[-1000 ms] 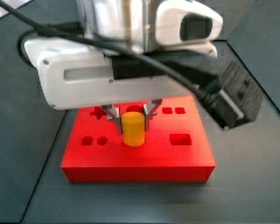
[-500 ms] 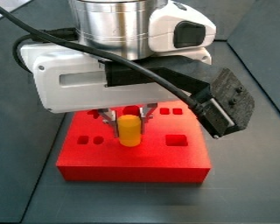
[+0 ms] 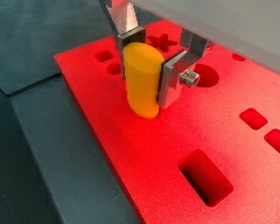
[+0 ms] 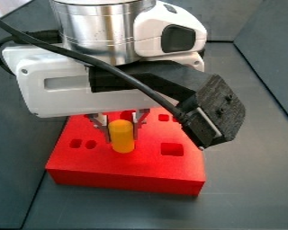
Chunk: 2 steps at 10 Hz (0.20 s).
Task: Pick up the oval object. Move up. Place the oval object on the fixture. Regrasp the oval object. Move to above the board. Insert the oval object.
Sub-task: Insert the oval object.
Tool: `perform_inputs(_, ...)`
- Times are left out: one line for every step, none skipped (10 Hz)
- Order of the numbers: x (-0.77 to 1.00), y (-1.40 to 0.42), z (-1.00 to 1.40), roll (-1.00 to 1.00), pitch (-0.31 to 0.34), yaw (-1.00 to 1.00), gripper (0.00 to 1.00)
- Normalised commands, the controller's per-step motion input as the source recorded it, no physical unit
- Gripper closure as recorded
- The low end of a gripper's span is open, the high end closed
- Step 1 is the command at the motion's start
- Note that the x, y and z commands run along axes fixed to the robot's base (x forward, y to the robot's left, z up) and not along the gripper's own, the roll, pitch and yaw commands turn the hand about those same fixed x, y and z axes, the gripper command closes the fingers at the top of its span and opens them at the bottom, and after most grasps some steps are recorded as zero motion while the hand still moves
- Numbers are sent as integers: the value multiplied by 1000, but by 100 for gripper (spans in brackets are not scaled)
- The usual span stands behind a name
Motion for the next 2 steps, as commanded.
perform_inputs(0, 0, 0, 0, -11, 0, 100)
perform_inputs(0, -120, -26, 19, -14, 94, 100)
